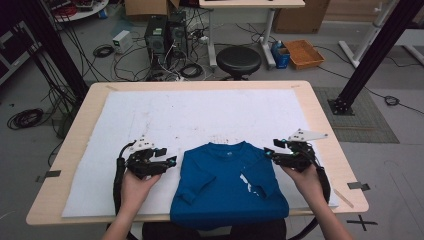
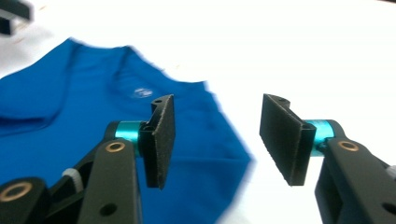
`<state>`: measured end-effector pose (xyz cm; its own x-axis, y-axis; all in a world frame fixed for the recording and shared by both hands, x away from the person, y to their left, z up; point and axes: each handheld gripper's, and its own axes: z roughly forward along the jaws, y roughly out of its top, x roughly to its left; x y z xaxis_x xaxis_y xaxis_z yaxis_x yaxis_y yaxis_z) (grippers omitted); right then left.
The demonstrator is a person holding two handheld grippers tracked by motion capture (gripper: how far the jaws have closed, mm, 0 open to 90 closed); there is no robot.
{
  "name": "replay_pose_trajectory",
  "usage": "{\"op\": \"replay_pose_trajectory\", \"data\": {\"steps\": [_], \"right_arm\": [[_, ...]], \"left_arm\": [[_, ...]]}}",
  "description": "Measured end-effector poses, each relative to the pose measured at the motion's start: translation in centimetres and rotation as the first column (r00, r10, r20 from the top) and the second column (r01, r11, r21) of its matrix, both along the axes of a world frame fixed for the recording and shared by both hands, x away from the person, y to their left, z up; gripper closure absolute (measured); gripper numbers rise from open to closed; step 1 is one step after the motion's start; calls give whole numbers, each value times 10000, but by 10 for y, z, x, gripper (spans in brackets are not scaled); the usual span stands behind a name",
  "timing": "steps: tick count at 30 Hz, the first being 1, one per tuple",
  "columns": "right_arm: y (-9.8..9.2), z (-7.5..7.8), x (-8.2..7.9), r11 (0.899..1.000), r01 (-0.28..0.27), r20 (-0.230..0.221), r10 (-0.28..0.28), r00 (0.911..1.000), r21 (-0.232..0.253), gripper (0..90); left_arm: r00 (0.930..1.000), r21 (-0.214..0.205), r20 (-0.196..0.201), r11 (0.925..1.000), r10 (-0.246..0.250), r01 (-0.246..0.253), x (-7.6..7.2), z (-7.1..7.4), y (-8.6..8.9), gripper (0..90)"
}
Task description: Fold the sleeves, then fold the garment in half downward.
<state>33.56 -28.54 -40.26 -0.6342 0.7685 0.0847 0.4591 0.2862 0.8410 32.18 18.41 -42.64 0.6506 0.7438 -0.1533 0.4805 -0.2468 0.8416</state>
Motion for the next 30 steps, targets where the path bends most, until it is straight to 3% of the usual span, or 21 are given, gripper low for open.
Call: {"op": "replay_pose_trajectory", "data": {"steps": [1,4,16,22,24,30], "right_arm": [[-12,-1,2,9993,364,88,-365,9993,69,431],[-22,-3,4,9974,715,104,-717,9974,121,425],[-25,-4,5,9972,742,268,-742,9969,34,425],[-22,-5,10,9972,753,177,-754,9970,41,460],[-20,-6,16,9970,765,101,-767,9970,138,476],[-12,-11,29,9981,598,-255,-593,9979,174,502]], "left_arm": [[10000,39,75,10000,-55,55,0,1,-1,445],[9994,221,311,9996,-166,160,0,2,-4,445],[9992,43,397,10000,-62,61,-3,4,0,441],[9998,10,177,9999,-131,131,4,5,-6,441],[9998,-11,-144,9999,-106,106,12,4,-10,443],[9980,-198,-577,9995,-274,263,33,5,-24,447]]}}
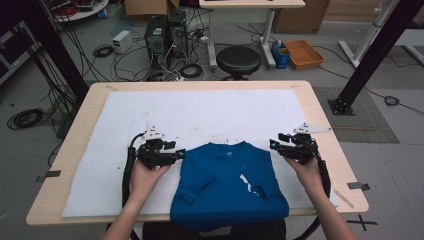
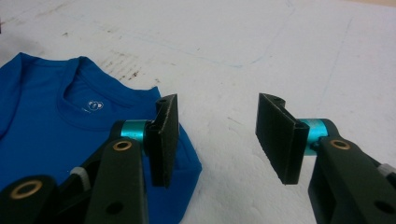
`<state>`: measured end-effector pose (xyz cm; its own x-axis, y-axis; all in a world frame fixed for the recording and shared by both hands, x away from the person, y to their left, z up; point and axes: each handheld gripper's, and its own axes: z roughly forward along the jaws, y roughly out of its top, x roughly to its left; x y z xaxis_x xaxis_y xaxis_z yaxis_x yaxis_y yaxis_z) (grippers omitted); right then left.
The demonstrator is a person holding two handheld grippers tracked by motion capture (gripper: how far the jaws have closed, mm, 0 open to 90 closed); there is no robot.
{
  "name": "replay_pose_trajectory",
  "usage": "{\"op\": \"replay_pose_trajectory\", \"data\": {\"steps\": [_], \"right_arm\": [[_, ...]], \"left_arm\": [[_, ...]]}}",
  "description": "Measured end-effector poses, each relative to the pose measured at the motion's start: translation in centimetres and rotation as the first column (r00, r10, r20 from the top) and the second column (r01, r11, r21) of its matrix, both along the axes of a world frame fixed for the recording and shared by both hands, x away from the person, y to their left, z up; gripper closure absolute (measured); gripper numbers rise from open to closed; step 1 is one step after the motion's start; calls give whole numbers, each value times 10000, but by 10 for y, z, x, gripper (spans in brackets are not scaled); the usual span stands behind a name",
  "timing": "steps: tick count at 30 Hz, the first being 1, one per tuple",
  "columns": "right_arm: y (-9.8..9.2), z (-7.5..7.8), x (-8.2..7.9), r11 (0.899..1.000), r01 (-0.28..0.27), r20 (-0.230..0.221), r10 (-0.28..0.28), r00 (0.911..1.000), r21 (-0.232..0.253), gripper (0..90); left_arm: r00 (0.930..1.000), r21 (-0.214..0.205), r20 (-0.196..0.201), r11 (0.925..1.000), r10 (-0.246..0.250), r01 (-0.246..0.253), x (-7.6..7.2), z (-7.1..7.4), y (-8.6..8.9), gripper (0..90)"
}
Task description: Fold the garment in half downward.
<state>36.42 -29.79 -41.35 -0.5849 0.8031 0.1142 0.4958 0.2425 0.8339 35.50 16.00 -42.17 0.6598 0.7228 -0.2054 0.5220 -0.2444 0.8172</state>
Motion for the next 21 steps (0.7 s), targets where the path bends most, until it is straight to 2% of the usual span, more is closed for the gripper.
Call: {"op": "replay_pose_trajectory", "data": {"steps": [3,4,5,6,7,8,9,11,13,14,17,19,21], "right_arm": [[8,-1,6,9999,-144,-152,143,9998,-73,516],[10,-2,8,9998,-198,-184,196,9996,-95,522],[10,-2,8,9998,-198,-184,196,9996,-95,522],[13,-3,10,9995,-291,-236,288,9993,-116,533],[17,-4,13,9990,-424,-375,419,9984,-124,535],[24,-9,19,9979,-629,-771,614,9951,-175,536],[26,-11,21,9974,-692,-954,671,9932,-191,536],[29,-14,23,9964,-808,-1044,776,9915,-262,536],[35,-18,25,9936,-975,-1264,897,9879,-567,547],[39,-21,25,9904,-1107,-1375,987,9856,-826,567],[42,-23,26,9878,-1205,-1353,1067,9850,-982,580],[46,-26,27,9831,-1269,-1364,1088,9847,-1323,603],[47,-27,28,9819,-1330,-1433,1135,9832,-1349,604]], "left_arm": [[9999,-50,-113,10000,-60,60,8,-1,-6,455],[9990,52,-402,9998,-208,211,15,-3,-12,455],[9990,52,-402,9998,-208,211,15,-3,-12,459],[9981,249,-554,9993,-276,290,20,-5,-17,459],[9976,253,-613,9991,-328,345,23,-6,-20,460],[9964,219,-722,9987,-441,458,26,-9,-26,474],[9964,219,-722,9987,-441,458,26,-9,-26,475],[9950,217,-806,9979,-592,611,29,-12,-30,485],[9934,431,-947,9967,-647,690,30,-15,-35,499],[9916,703,-1078,9944,-712,790,31,-18,-39,507],[9908,842,-1081,9923,-818,911,31,-20,-43,527],[9914,1245,-1069,9883,-755,886,31,-22,-48,562],[9927,1407,-963,9863,-729,861,30,-22,-49,573]]}}
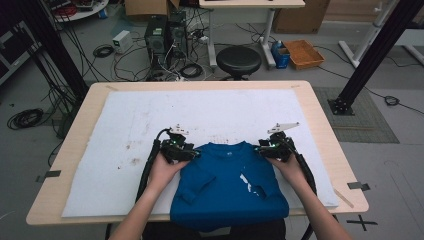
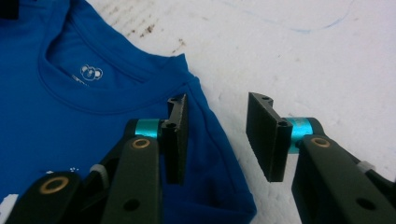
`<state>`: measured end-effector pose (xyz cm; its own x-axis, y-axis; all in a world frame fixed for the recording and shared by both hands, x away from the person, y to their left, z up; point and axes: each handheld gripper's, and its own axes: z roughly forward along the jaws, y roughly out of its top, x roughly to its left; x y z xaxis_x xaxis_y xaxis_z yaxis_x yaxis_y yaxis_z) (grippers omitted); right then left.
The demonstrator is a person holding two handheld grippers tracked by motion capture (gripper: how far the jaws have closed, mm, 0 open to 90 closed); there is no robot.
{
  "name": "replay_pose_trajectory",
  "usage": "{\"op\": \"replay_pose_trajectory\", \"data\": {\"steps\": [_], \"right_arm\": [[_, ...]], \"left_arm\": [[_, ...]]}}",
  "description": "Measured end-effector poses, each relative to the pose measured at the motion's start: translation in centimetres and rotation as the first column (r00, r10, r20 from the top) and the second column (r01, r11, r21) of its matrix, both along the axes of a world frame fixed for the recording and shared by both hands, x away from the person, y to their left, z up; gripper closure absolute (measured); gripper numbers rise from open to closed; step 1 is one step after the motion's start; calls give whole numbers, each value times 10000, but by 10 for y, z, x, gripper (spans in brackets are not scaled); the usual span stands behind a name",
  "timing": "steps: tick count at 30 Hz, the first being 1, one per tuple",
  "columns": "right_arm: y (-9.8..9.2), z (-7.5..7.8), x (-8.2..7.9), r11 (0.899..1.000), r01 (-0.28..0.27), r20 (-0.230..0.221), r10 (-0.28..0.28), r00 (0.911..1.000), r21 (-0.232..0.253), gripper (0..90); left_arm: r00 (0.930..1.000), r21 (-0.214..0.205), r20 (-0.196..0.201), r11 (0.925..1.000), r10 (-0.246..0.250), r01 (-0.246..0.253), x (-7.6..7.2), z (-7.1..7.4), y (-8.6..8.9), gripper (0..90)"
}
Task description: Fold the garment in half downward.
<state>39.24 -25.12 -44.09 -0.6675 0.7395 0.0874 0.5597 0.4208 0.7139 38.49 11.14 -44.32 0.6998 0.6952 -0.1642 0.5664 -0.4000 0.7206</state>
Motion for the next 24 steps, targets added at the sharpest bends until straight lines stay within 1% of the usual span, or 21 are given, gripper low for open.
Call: {"op": "replay_pose_trajectory", "data": {"steps": [1,3,5,6,7,8,9,10,12,13,14,15,16,17,18,19,20,21,22,23,24], "right_arm": [[3,-4,1,9997,-13,-80,11,10000,-253,610],[4,-4,1,9992,-90,123,94,9999,-381,628],[4,-4,0,9988,-104,206,114,9997,-472,711],[3,-3,0,9987,-223,190,232,9996,-453,762],[3,-3,0,9987,-223,190,232,9996,-453,762],[3,-4,-1,9984,-298,256,310,9992,-474,787],[4,-4,-3,9976,-407,362,428,9984,-569,823],[6,-3,-5,9960,-479,470,515,9976,-749,846],[6,-2,-6,9960,-503,467,538,9975,-737,850],[4,0,-6,9972,-494,537,524,9972,-565,845],[4,0,-6,9972,-494,537,524,9972,-565,845],[1,2,-6,9989,-393,547,406,9977,-259,780],[1,2,-6,9989,-393,547,406,9977,-259,780],[-1,3,-5,9994,-307,567,317,9979,-185,752],[-3,4,-1,9998,-174,448,173,9988,26,695],[-4,3,1,9999,-111,379,108,9992,66,671],[-3,2,2,9998,-134,261,131,9996,121,665],[-3,2,2,9998,-134,261,131,9996,121,665],[-2,0,4,9997,-246,129,245,9996,91,664],[3,-3,4,9991,-382,-46,381,9993,-183,684],[5,-3,4,9986,-420,-55,418,9991,-312,706]], "left_arm": [[9999,154,101,9999,42,-43,-1,1,-1,624],[9996,406,254,9991,94,-104,-2,1,-2,661],[9993,566,369,9983,105,-126,-3,1,-4,721],[9991,696,420,9975,67,-96,-4,2,-4,742],[9991,749,432,9972,53,-86,-4,2,-5,742],[9991,729,425,9973,33,-64,-5,1,-6,775],[9988,833,486,9965,19,-59,-5,2,-6,802],[9986,832,520,9965,82,-126,-6,2,-7,868],[9988,837,474,9964,84,-124,-6,2,-6,872],[9990,743,445,9971,105,-138,-6,3,-5,874],[9990,743,445,9971,105,-138,-6,3,-5,873],[9990,588,446,9982,90,-117,-6,4,-4,858],[9986,475,518,9988,107,-132,-5,5,-3,858],[9983,442,528,9987,226,-249,-4,5,-3,764],[9988,288,336,9989,362,-372,-1,5,-4,619],[9992,315,255,9990,305,-313,1,4,-7,611],[9992,315,255,9990,305,-313,1,4,-7,601],[9994,526,227,9982,278,-290,3,3,-10,601],[9995,676,193,9974,235,-247,3,2,-12,604],[9983,1065,562,9940,173,-232,-1,3,-15,661],[9984,1057,569,9943,47,-107,-2,3,-15,736]]}}
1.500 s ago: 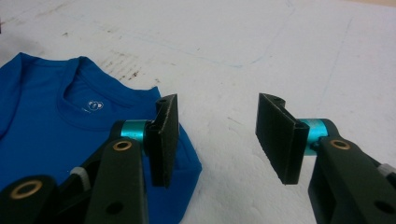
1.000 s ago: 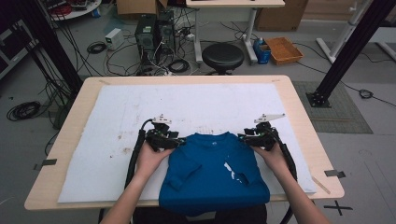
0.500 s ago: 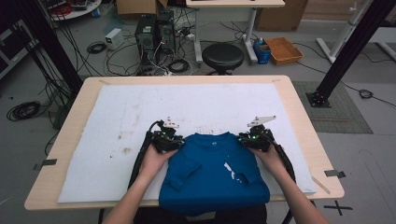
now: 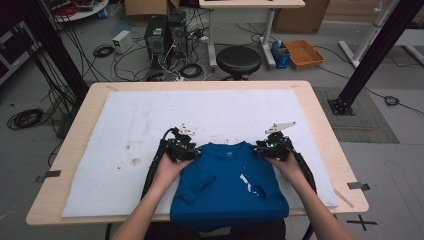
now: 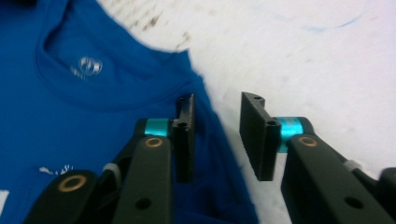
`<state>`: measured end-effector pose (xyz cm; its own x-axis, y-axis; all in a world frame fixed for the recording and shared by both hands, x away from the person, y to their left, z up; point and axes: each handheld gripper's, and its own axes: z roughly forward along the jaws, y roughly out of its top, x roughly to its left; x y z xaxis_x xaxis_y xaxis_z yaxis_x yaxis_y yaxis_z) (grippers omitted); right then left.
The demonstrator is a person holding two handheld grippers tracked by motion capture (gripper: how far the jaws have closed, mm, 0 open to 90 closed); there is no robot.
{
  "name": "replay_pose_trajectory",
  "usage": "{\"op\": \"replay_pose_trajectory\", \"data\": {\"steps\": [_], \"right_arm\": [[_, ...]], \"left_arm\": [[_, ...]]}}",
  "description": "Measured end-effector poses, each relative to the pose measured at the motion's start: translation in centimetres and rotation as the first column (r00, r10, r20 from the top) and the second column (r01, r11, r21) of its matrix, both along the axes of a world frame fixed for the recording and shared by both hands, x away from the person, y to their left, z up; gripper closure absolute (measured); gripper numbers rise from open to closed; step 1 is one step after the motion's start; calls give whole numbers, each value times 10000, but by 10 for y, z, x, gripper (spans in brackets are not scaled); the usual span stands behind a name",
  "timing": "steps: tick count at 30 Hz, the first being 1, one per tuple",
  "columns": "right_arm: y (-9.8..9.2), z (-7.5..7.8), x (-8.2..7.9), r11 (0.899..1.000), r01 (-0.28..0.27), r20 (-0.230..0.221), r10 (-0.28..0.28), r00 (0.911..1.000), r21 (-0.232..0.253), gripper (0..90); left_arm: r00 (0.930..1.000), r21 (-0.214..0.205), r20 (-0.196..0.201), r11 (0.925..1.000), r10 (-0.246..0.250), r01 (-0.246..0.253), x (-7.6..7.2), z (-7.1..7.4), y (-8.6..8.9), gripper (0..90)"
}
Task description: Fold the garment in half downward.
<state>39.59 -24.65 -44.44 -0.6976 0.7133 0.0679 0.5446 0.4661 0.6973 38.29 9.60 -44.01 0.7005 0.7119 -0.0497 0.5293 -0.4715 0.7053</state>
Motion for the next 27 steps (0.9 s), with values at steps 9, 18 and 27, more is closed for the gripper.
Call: {"op": "replay_pose_trajectory", "data": {"steps": [9,18,27], "right_arm": [[5,5,1,9993,-297,392,305,9988,-206,892],[14,21,37,9998,-3,774,-13,9970,206,893],[12,35,60,9968,253,1150,-339,9928,759,892]], "left_arm": [[9996,-59,195,9998,-184,185,3,-1,0,875],[9984,-900,506,9957,268,-222,43,12,17,877],[9952,-1267,982,9919,49,77,63,32,32,876]]}}
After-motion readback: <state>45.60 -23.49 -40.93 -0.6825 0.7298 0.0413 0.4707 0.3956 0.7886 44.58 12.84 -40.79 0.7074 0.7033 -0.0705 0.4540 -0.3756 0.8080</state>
